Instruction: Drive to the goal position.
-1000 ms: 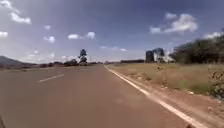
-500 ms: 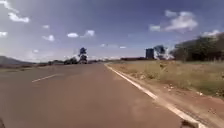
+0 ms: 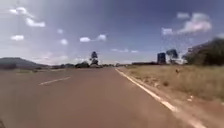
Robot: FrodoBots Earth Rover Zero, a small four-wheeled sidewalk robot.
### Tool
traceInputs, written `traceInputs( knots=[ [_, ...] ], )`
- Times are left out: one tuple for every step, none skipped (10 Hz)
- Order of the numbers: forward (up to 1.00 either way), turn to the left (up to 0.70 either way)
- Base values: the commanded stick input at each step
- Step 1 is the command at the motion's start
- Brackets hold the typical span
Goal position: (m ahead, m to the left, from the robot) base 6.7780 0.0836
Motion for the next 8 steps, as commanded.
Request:
traceInputs(
  knots=[
    [0.85,0.00],
    [0.85,0.00],
    [0.85,0.00],
    [0.85,0.00],
    [0.85,0.00],
    [0.85,0.00],
    [0.85,0.00],
    [0.85,0.00]
  ],
)
